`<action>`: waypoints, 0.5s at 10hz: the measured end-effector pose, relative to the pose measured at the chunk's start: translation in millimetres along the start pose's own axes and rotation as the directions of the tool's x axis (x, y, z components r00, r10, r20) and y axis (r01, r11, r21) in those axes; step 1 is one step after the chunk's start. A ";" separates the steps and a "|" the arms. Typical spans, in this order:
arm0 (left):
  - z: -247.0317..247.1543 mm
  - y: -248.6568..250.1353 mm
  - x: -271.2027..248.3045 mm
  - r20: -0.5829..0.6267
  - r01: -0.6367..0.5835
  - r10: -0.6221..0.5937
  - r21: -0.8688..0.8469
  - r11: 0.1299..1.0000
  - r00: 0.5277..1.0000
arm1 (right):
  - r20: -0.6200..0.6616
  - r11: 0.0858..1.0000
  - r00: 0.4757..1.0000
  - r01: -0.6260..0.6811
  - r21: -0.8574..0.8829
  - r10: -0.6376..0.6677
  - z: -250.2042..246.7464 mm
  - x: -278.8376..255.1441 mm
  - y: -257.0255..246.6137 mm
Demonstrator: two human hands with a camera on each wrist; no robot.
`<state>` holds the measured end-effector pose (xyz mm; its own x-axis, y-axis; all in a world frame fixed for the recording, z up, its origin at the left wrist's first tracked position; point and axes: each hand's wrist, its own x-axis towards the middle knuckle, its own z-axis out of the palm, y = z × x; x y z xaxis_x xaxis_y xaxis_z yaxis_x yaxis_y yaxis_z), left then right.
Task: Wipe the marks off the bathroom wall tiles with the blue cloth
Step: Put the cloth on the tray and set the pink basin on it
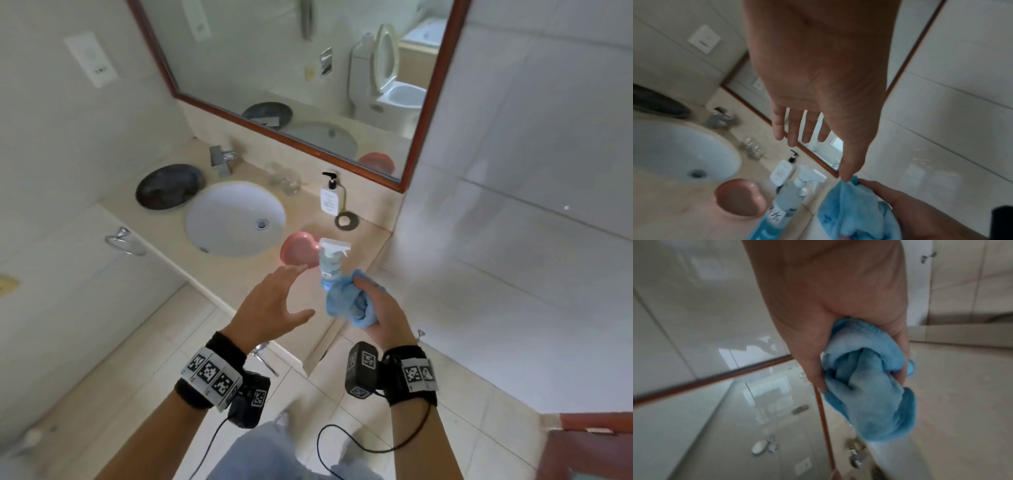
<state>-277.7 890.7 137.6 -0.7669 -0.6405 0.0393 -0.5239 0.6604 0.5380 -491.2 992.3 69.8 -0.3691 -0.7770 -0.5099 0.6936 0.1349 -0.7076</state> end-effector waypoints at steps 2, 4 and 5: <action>-0.6 -74.6 -9.1 0.067 0.207 -0.200 -0.134 0.969 0.978 | -0.003 0.965 0.999 -0.054 -0.258 0.055 69.4 24.5 58.9; -38.5 -159.0 -1.6 -0.033 0.080 -0.098 -0.360 0.930 0.995 | 0.311 0.823 0.828 0.276 0.497 -0.466 183.5 111.2 92.4; -75.4 -209.4 6.5 -0.112 0.052 -0.102 -0.384 0.922 0.988 | 0.168 0.966 0.986 0.059 -0.251 -0.017 256.1 73.6 80.0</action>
<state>-145.0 718.7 88.7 -0.6631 -0.7445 0.0778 -0.3806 0.4248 0.8214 -304.5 788.5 100.9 -0.2713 -0.8714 -0.4086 0.4928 0.2389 -0.8367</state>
